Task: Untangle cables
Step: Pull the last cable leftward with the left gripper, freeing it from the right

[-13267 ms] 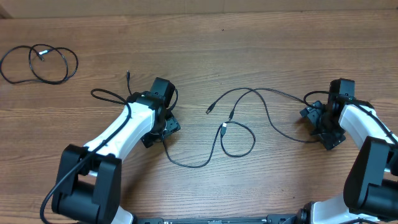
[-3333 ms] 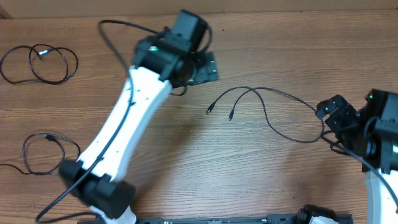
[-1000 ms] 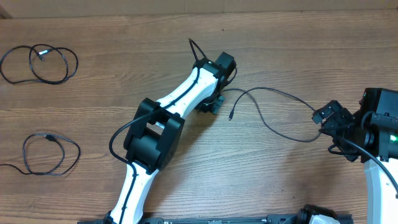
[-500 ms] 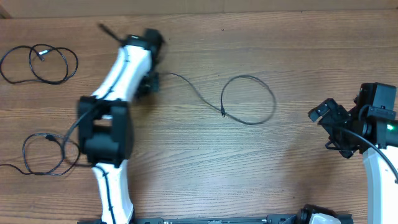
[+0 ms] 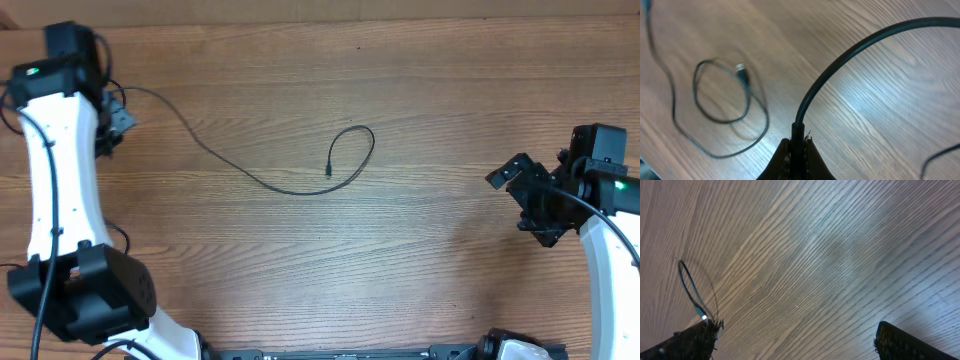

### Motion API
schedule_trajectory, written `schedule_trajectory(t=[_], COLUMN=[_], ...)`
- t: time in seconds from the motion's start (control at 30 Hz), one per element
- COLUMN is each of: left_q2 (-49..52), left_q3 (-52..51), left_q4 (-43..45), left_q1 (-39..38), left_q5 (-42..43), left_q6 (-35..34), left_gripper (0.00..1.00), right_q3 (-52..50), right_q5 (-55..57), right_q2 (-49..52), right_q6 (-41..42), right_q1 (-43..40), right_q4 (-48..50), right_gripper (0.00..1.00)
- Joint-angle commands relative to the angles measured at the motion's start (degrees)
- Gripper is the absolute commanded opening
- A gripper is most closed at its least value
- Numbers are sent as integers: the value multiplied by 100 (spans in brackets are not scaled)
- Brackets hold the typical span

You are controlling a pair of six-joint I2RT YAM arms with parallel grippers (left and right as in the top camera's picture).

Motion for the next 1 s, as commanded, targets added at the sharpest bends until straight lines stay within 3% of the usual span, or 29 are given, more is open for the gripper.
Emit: schedule_trajectory(t=[0.0, 0.2, 0.37, 0.47, 0.63, 0.77, 0.87, 0.97], left_q2=[-260, -343, -343, -343, -343, -343, -319, -236], left_q3=[90, 90, 262, 503, 1086, 1414, 1425, 1423], left_q4=[-33, 166, 1075, 1676, 3250, 5119, 6387, 6651], left_q1=[326, 737, 824, 859, 1062, 1172, 1106, 868], left_q5=[68, 212, 501, 446, 452, 654, 1550, 2516], left_q6=[-835, -651, 313, 367, 339, 546, 542, 619], left_gripper=[4, 4, 4, 4, 4, 4, 4, 4], right_q3=[98, 98, 98, 98, 98, 98, 98, 98], right_q5=[-160, -179, -177, -177, -175, -177, -179, -181], right_q2=[96, 157, 157, 157, 157, 157, 157, 157], right_q6=[-20, -20, -20, -22, -22, -20, -15, 168], right_q1=[-7, 52, 179, 190, 190, 192, 192, 192], right_q4=[15, 55, 170, 210, 236, 293, 426, 544], right_gripper=[100, 100, 100, 100, 100, 100, 100, 100])
